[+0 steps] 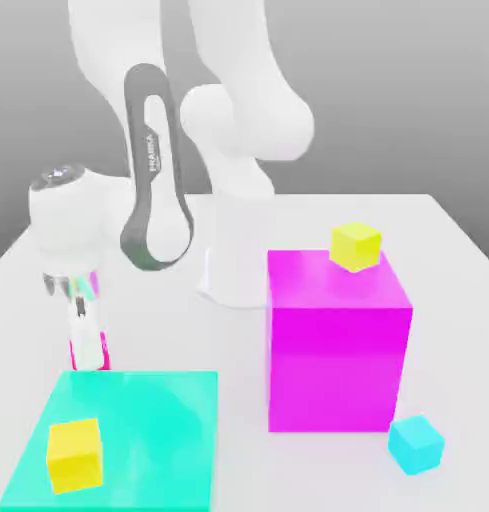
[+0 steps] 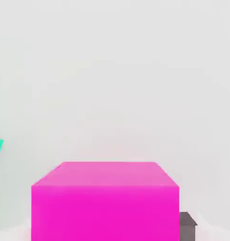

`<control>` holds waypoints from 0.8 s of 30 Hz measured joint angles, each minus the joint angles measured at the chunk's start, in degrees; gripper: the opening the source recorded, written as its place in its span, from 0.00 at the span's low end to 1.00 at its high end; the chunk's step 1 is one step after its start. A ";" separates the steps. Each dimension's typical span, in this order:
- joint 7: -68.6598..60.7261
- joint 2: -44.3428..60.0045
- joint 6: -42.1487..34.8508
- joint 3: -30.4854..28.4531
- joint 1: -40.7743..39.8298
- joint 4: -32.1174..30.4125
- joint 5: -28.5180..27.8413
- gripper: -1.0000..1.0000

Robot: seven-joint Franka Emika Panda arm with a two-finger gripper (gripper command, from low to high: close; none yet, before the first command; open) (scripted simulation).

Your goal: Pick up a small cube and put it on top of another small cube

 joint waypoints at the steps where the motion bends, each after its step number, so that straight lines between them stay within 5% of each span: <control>1: 0.93 -1.70 -1.39 -1.16 0.85 -0.32 -1.22 0.00; 9: 9.72 -17.97 -16.04 -0.69 3.13 -1.72 -10.12 0.00; 24: 21.21 -48.37 -52.03 17.92 28.36 4.71 2.08 0.00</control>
